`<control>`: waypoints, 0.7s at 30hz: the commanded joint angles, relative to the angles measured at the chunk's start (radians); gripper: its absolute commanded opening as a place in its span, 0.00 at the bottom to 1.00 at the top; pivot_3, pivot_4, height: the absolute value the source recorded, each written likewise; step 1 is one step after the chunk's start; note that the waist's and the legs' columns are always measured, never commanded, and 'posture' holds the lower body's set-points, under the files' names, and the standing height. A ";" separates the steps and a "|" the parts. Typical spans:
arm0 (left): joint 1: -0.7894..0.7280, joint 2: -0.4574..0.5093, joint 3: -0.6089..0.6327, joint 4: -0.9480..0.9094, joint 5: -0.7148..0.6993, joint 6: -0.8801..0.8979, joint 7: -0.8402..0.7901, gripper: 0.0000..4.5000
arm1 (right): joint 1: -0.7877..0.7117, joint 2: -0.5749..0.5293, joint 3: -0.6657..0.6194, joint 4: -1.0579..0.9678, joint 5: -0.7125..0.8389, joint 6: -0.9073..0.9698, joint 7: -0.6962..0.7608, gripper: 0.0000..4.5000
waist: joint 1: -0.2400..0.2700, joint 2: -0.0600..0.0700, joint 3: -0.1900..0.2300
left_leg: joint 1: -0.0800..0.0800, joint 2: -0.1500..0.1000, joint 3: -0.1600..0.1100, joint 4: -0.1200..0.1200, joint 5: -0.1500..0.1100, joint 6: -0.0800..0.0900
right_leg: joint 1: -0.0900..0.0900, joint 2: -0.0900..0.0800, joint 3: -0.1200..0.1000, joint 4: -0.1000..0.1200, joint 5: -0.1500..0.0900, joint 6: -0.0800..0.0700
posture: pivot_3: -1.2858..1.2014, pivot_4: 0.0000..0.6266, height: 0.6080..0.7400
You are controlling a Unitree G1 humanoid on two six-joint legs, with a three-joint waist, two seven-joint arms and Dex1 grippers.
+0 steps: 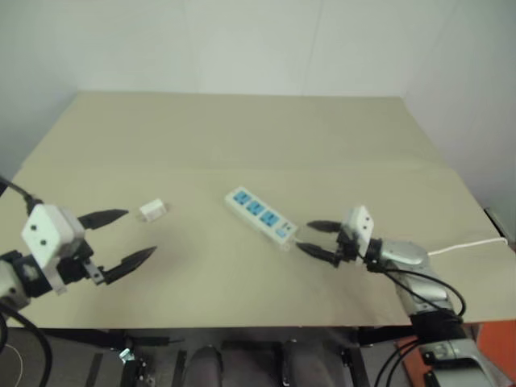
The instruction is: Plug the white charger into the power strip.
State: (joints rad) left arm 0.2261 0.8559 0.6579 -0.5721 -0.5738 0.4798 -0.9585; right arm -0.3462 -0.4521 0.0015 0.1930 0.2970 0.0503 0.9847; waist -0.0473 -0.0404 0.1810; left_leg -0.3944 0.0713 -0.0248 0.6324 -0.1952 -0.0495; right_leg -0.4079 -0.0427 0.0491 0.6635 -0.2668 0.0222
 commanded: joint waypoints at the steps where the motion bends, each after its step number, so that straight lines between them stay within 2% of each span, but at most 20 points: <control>1: -0.019 0.015 0.001 -0.003 -0.010 -0.025 -0.007 1.00 | -0.019 0.070 0.030 -0.050 -0.004 -0.020 -0.056 1.00 | -0.001 0.000 0.000 | 0.000 0.000 0.000 0.000 0.000 0.000 | 0.000 0.000 0.000 0.000 0.000 0.000 | 0.52 0.24 1.00; 3: -0.022 0.013 -0.002 -0.003 -0.011 -0.024 -0.008 1.00 | -0.006 0.109 0.066 -0.056 -0.033 -0.048 -0.075 1.00 | -0.001 0.000 0.000 | 0.001 0.000 0.000 -0.002 0.000 0.000 | 0.000 0.000 0.001 0.000 0.000 0.000 | 0.52 0.24 1.00; 8: -0.010 0.008 0.013 -0.011 -0.011 -0.022 -0.011 1.00 | -0.031 0.228 0.107 0.032 -0.164 -0.122 -0.279 1.00 | 0.002 0.000 0.000 | -0.002 0.000 0.001 -0.002 0.000 0.000 | -0.002 0.000 0.001 -0.001 0.000 -0.001 | 0.52 0.24 1.00; 11: -0.001 0.007 0.022 -0.018 -0.013 -0.020 -0.008 1.00 | -0.049 0.243 0.115 0.090 -0.207 -0.160 -0.326 1.00 | 0.002 0.000 0.000 | -0.002 0.000 0.001 -0.001 0.000 0.000 | -0.002 0.000 0.001 0.000 0.000 -0.001 | 0.52 0.24 1.00; 21: 0.024 0.006 0.038 -0.036 -0.019 -0.016 -0.001 1.00 | -0.036 0.207 0.127 0.118 -0.193 -0.142 -0.256 1.00 | 0.004 -0.001 -0.001 | 0.004 0.000 0.001 -0.002 0.000 0.000 | 0.003 0.000 0.002 -0.001 0.000 -0.001 | 0.52 0.24 1.00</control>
State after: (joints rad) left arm 0.2510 0.8565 0.6536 -0.5765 -0.5781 0.4782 -0.9632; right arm -0.3996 -0.2286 0.1313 0.3031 0.0909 -0.1101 0.7082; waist -0.0434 -0.0413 0.1803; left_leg -0.3904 0.0713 -0.0234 0.6300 -0.1952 -0.0496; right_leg -0.4053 -0.0428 0.0508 0.6629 -0.2672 0.0217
